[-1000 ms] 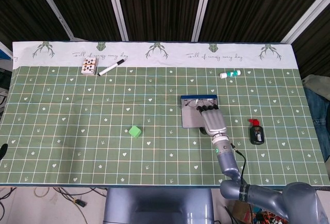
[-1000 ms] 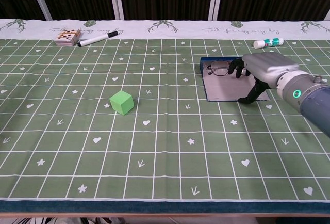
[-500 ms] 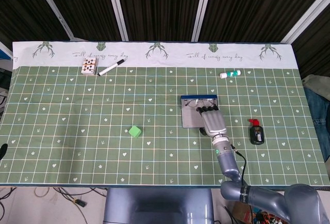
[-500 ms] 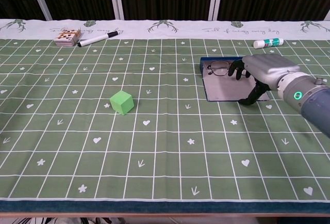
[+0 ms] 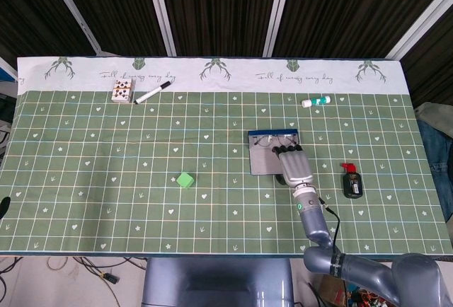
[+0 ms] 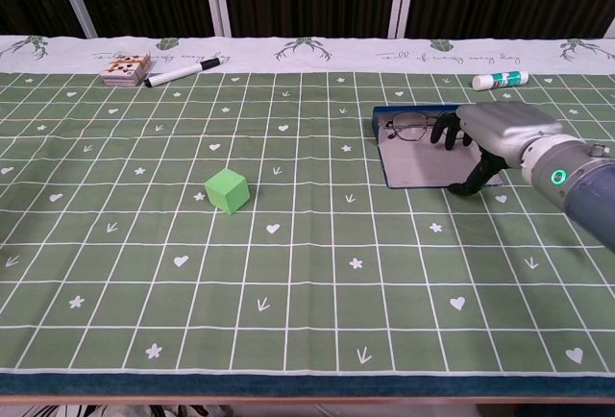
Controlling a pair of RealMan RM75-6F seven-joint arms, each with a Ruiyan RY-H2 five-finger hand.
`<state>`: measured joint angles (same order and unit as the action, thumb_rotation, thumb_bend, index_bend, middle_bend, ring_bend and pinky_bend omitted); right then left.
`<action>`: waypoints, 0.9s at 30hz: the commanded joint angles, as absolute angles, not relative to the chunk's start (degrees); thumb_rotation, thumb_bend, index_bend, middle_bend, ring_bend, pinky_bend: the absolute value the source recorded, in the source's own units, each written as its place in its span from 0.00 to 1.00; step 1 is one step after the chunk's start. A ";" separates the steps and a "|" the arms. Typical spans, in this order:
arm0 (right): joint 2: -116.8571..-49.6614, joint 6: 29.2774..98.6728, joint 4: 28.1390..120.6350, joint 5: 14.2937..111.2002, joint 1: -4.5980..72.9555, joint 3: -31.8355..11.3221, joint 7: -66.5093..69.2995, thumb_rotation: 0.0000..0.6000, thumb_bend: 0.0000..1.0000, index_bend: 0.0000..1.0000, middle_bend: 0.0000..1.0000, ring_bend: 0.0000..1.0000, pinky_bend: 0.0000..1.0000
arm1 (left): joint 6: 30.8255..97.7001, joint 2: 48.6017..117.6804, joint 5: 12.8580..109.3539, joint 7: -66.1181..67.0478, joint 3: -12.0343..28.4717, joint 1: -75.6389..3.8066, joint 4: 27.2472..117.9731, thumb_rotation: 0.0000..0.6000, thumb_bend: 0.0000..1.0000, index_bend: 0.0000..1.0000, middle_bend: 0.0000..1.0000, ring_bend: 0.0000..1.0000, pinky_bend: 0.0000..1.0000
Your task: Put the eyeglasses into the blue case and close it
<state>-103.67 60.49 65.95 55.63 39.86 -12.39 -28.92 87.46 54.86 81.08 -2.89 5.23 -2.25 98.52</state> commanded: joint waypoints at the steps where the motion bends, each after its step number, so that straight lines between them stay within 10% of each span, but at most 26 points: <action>1: -103.60 60.40 65.99 55.73 39.78 -12.52 -28.89 1.00 0.31 0.30 0.32 0.30 0.24 | 87.43 54.87 81.11 -2.88 5.20 -2.27 98.51 1.00 0.32 0.20 0.00 0.00 0.00; 27: -103.15 59.40 66.52 56.03 39.31 -13.00 -29.79 1.00 0.31 0.30 0.32 0.30 0.23 | 87.44 54.89 81.10 -2.85 5.22 -2.27 98.42 1.00 0.32 0.20 0.00 0.00 0.00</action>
<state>-103.14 59.41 66.52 56.03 39.31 -13.00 -29.79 87.44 54.89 81.10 -2.85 5.22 -2.27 98.43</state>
